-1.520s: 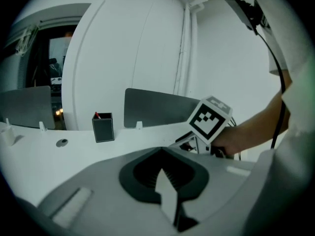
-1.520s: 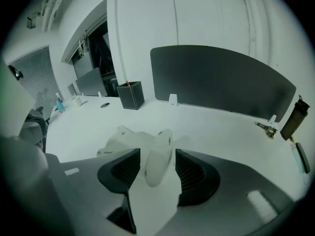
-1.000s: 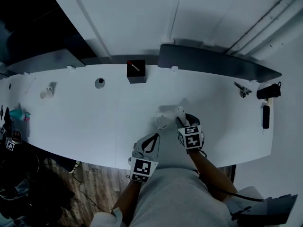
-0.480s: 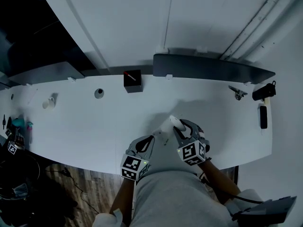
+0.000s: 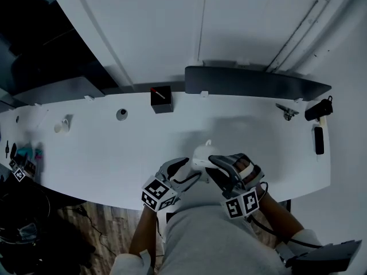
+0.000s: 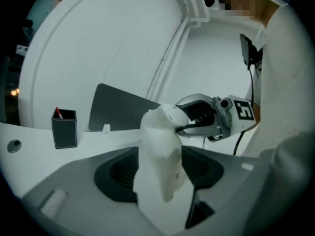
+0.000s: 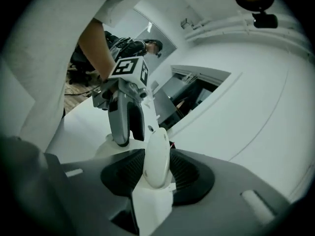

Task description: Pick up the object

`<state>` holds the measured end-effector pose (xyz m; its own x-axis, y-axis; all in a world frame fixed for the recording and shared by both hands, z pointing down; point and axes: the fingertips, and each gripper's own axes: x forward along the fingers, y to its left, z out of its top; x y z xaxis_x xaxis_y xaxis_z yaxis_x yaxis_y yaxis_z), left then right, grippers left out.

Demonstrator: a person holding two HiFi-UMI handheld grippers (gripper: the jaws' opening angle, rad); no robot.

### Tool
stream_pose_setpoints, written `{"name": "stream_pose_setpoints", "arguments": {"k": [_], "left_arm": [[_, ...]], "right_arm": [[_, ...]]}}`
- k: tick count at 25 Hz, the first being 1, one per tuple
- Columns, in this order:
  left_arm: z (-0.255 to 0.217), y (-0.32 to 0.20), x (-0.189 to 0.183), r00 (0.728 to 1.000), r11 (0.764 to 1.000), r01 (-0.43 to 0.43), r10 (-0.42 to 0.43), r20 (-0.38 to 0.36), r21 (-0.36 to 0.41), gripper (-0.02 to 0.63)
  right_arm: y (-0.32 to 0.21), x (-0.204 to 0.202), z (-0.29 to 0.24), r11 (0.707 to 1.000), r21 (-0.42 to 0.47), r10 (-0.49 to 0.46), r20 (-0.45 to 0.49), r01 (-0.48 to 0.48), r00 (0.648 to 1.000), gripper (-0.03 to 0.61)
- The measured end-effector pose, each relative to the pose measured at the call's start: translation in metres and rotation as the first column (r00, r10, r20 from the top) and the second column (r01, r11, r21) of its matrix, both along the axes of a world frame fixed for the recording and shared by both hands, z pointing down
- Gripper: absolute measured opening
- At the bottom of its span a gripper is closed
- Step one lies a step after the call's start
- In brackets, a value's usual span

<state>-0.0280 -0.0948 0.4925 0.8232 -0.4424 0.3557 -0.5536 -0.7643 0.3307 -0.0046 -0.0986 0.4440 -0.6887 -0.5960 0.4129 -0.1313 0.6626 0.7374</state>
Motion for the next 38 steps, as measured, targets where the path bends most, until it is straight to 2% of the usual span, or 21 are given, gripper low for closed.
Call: {"name": "stream_pose_setpoints", "arguments": {"k": [2,3,6,8,9,13,15,18,21,26,31,34,36,38], "left_arm": [[-0.005,0.006,0.008,0.997,0.998,-0.062,0.061,-0.049,-0.017,0.317],[-0.008,0.009,0.011,0.993,0.996,-0.087,0.085,-0.077,-0.023,0.331],[-0.016,0.009,0.015,0.988,0.995,-0.097,0.095,-0.118,-0.016,0.328],[-0.019,0.006,0.013,0.988,0.997,-0.08,0.079,-0.129,-0.003,0.284],[-0.02,0.006,0.013,0.987,0.997,-0.079,0.078,-0.142,-0.002,0.282],[-0.025,0.007,0.017,0.975,0.994,-0.106,0.101,-0.197,-0.018,0.292],[-0.029,0.008,0.02,0.964,0.992,-0.126,0.115,-0.241,-0.031,0.335],[-0.032,0.01,0.025,0.952,0.987,-0.157,0.144,-0.271,-0.029,0.33],[-0.034,0.005,0.022,0.953,0.993,-0.12,0.11,-0.282,-0.018,0.279],[-0.036,0.0,0.016,0.96,0.999,-0.046,0.05,-0.277,0.022,0.25],[-0.043,-0.01,-0.004,0.94,0.995,0.096,-0.077,-0.334,0.04,0.192],[-0.05,-0.019,-0.021,0.935,0.982,0.173,-0.14,-0.325,0.076,0.19],[-0.058,-0.022,-0.028,0.933,0.972,0.21,-0.167,-0.32,0.104,0.19],[-0.071,-0.025,-0.034,0.923,0.96,0.253,-0.201,-0.327,0.123,0.19]], "right_arm": [[0.007,-0.003,-0.007,0.997,0.041,-0.06,-0.018,0.061,0.998,0.164],[0.011,-0.005,-0.009,0.995,0.056,-0.087,-0.023,0.089,0.996,0.164],[0.018,-0.01,-0.018,0.987,0.078,-0.14,-0.018,0.141,0.99,0.164],[0.019,-0.011,-0.024,0.984,0.085,-0.157,-0.01,0.158,0.987,0.163],[0.02,-0.012,-0.027,0.982,0.091,-0.166,-0.008,0.166,0.986,0.163],[0.028,-0.014,-0.033,0.966,0.132,-0.222,-0.03,0.224,0.975,0.16],[0.034,-0.017,-0.033,0.956,0.136,-0.257,-0.041,0.26,0.966,0.16],[0.038,-0.02,-0.035,0.943,0.154,-0.29,-0.06,0.296,0.955,0.16],[0.033,-0.019,-0.036,0.941,0.167,-0.286,-0.066,0.293,0.956,0.161],[0.028,-0.018,-0.034,0.938,0.208,-0.265,-0.088,0.277,0.96,0.17],[0.024,-0.014,-0.048,0.952,0.217,-0.221,-0.006,0.217,0.975,0.199],[0.016,-0.006,-0.053,0.975,0.164,-0.163,0.07,0.15,0.984,0.191],[0.008,0.003,-0.05,0.995,0.053,-0.087,0.144,0.08,0.986,0.151],[-0.003,0.013,-0.044,0.995,-0.099,0.033,0.219,-0.011,0.975,0.071]]}}
